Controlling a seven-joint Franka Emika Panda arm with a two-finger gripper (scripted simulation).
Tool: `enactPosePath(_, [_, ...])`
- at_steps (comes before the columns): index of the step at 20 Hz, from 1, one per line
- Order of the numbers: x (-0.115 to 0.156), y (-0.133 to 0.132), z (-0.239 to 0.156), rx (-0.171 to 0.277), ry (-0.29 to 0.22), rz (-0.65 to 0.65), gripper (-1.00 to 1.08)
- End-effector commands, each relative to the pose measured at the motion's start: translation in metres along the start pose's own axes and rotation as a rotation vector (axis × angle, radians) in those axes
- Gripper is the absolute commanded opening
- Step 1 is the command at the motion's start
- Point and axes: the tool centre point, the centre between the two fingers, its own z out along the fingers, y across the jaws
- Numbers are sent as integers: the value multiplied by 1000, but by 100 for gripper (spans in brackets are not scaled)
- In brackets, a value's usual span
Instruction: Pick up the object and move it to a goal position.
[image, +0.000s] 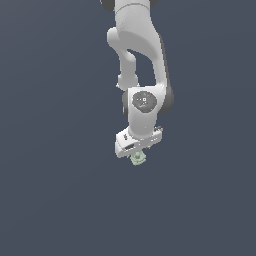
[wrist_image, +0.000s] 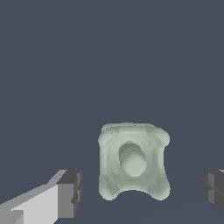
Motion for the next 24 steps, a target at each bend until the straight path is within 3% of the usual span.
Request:
enactPosePath(1, [0, 0, 0, 0, 0, 0, 100])
enactPosePath(18, [1, -1, 51, 0, 1, -6, 100])
enactPosePath(19, [1, -1, 51, 0, 1, -6, -100])
enactPosePath(24, [1, -1, 51, 0, 1, -6, -100])
